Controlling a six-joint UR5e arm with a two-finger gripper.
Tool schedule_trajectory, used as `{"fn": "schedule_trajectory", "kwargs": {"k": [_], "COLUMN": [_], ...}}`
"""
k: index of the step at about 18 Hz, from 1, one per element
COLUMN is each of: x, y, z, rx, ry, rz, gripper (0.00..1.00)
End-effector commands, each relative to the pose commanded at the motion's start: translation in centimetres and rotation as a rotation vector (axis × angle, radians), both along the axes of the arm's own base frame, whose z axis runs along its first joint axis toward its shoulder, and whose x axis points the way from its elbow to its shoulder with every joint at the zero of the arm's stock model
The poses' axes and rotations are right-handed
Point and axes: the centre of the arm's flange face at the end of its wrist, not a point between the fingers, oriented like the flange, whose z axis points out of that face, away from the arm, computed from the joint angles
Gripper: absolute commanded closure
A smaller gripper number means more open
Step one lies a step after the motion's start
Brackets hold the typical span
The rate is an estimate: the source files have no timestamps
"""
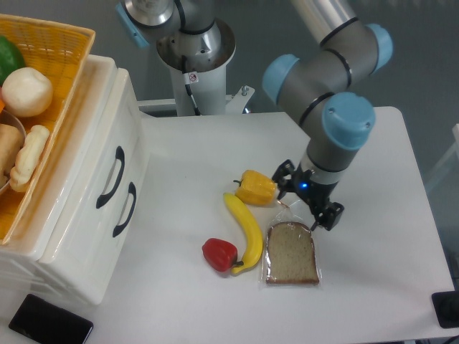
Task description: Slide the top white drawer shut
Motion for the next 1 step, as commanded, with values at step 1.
{"fn": "schedule_trajectory", "kwargs": {"k": [1], "x": [-0.10], "y": [-0.02], "z": [-0.28], "rx": [-0.007], "ry": [0.000], "rz": [0.000], "gripper": [0.00]}}
